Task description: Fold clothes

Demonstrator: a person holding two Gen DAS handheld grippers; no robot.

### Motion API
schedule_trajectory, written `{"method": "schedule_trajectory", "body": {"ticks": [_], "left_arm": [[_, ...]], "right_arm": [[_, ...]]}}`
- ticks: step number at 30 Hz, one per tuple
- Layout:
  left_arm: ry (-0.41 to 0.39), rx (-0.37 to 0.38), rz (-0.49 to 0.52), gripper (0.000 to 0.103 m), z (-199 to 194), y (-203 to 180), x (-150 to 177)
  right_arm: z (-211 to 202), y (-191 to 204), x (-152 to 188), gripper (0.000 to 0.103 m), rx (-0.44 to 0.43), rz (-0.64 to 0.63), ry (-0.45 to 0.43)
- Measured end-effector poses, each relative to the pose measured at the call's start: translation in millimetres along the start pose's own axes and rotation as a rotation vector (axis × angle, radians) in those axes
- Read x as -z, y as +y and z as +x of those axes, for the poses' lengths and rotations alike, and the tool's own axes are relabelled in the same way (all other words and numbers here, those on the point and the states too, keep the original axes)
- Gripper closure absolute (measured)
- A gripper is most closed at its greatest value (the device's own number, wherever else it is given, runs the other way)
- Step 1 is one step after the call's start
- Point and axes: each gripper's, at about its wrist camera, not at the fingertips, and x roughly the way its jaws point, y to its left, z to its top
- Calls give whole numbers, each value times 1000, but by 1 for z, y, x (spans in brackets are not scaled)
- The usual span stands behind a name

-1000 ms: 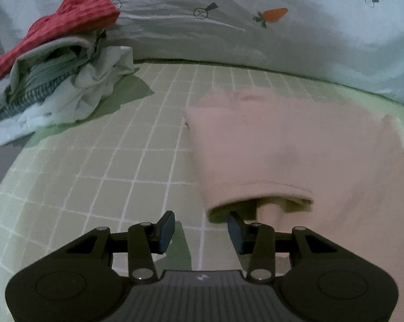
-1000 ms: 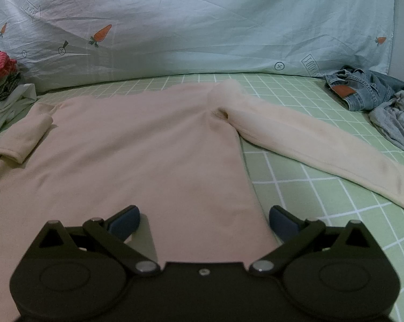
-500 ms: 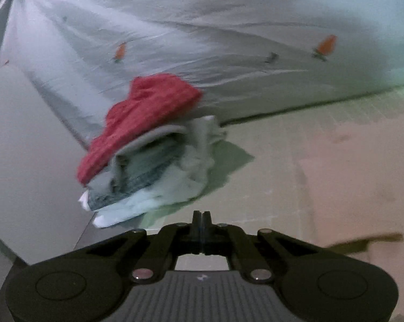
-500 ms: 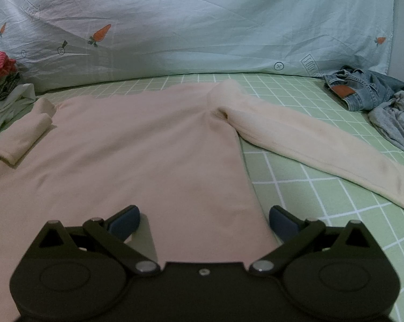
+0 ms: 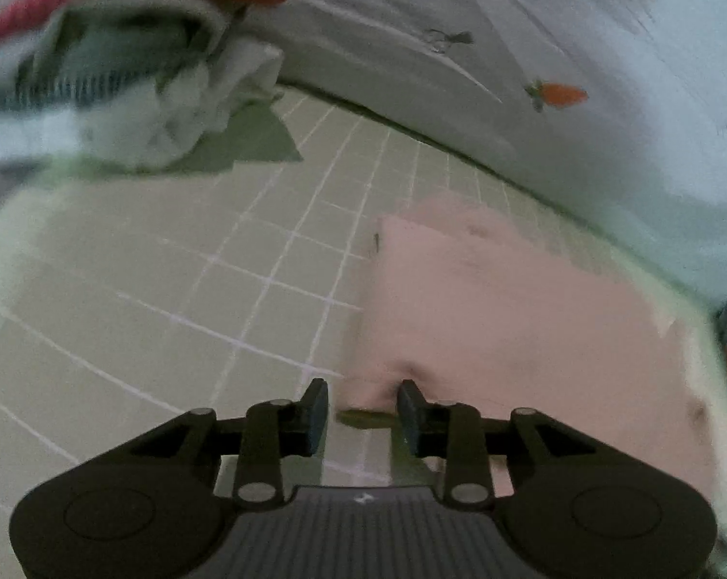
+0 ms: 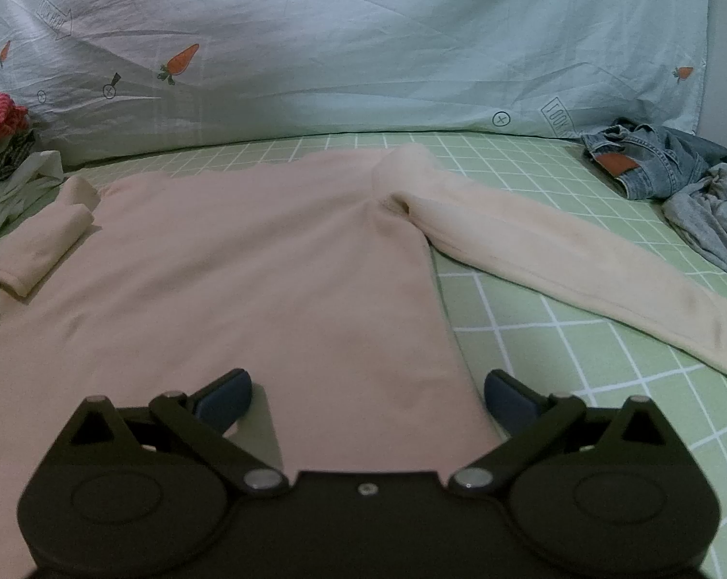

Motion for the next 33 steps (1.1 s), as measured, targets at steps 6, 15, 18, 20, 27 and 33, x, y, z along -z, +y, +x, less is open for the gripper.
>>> {"method": "schedule_trajectory", "body": {"ticks": [6,15,18,20,27,33], "left_arm": [[-29,40,-39,91,-8,4,-11],[-284,38,295,98,-77,-64,-32],[-298,81,498,97,-83,-103,-20],[-229,127,518,97,-68,-114,-6],[-7,150,467,91,-37,-105,22],[-39,224,277,79,-59,-64,7]], "right_arm": [[0,0,0,0,0,0,0],[0,0,0,0,0,1,0],[0,0,0,0,1,1,0],[0,1,0,0,1,2,0],[1,2,-1,0,2,3,0],[1,1,0,0,2,3,0]]}}
